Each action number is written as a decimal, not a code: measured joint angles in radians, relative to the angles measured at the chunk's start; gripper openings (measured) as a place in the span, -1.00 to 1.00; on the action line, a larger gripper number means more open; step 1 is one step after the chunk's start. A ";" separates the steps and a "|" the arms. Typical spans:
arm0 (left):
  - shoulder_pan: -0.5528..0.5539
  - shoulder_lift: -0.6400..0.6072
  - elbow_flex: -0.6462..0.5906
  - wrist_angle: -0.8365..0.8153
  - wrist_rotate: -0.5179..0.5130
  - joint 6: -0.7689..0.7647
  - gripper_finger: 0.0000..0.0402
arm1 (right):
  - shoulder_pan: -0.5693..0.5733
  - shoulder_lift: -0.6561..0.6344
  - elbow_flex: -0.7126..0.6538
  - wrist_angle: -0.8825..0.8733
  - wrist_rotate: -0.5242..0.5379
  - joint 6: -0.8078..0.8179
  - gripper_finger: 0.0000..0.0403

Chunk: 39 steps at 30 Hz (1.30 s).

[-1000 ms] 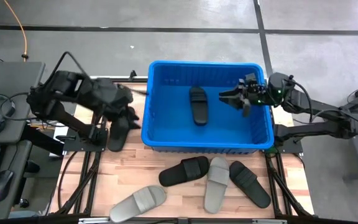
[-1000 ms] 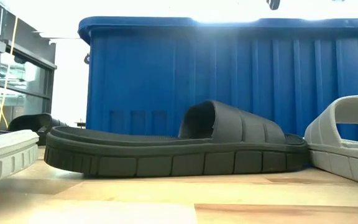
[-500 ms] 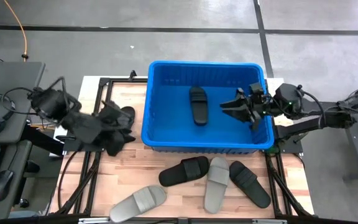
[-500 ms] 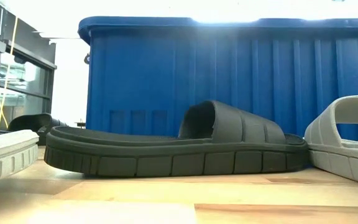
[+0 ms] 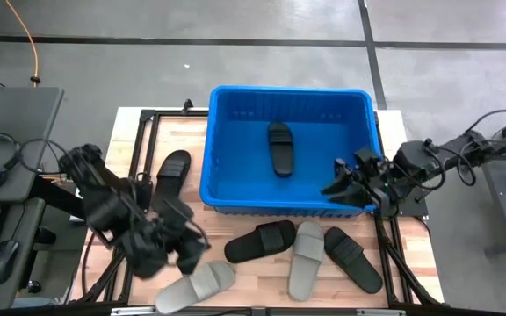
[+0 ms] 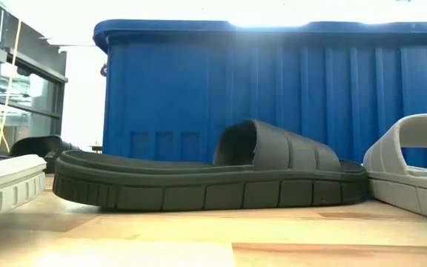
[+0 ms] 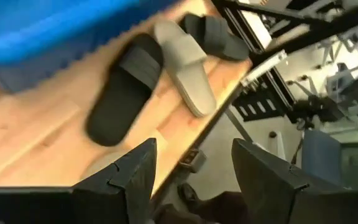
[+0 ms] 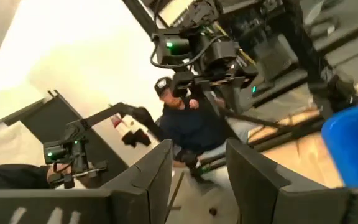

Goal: Pick and place slides into bin
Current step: Put the black slides on top of the black slides into the blue bin

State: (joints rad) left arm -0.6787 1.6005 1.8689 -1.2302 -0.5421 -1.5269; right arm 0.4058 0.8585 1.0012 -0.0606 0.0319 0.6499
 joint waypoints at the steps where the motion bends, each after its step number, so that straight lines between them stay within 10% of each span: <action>1: -0.008 0.017 0.000 0.016 0.000 0.000 -0.02 | 0.026 0.000 0.000 -0.009 0.026 0.002 -0.31; 8: -0.051 0.111 0.000 0.063 -0.002 0.108 -0.02 | 0.212 0.001 0.000 -0.023 0.208 0.001 -0.31; 17: -0.017 0.218 0.000 0.087 -0.001 0.752 -0.02 | 0.366 0.000 0.000 -0.027 0.435 -0.003 -0.31; 39: 0.107 0.410 0.001 0.178 -0.001 1.812 -0.02 | 0.414 0.034 0.000 -0.026 0.827 -0.048 -0.31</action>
State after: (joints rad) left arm -0.5716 2.0102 1.8694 -1.0523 -0.5427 0.2856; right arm 0.8195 0.8921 1.0012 -0.0869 0.8585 0.6017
